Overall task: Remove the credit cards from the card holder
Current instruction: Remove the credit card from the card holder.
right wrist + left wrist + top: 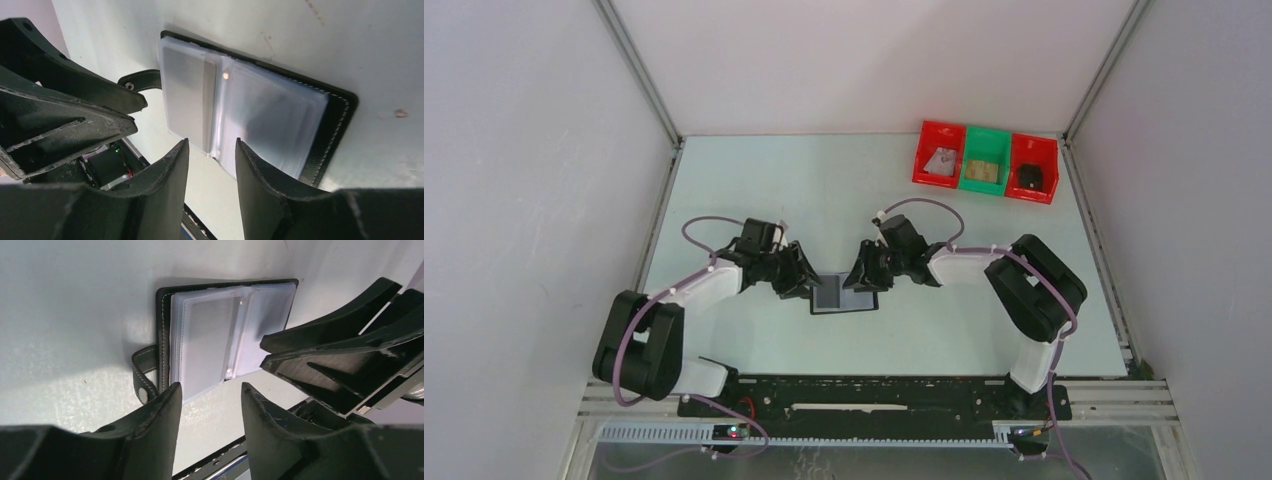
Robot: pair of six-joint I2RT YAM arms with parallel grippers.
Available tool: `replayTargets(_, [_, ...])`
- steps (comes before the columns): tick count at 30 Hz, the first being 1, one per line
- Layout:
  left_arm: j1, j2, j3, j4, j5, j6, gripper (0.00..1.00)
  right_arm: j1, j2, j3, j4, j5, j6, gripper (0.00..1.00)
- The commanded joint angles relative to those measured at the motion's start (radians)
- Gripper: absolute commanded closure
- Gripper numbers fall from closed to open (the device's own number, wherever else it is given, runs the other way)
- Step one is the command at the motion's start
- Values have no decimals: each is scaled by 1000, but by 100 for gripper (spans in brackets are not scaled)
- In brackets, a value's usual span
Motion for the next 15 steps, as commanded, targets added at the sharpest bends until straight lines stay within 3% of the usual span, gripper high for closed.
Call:
replayTargets(1, [-13,11,-6,46,-26,-3,46,-18,-52,-17,16,16,5,52])
replayTargets(15, [-46,93,22,73,-15,-2,45,-44,-62,-43,23,8,1,52])
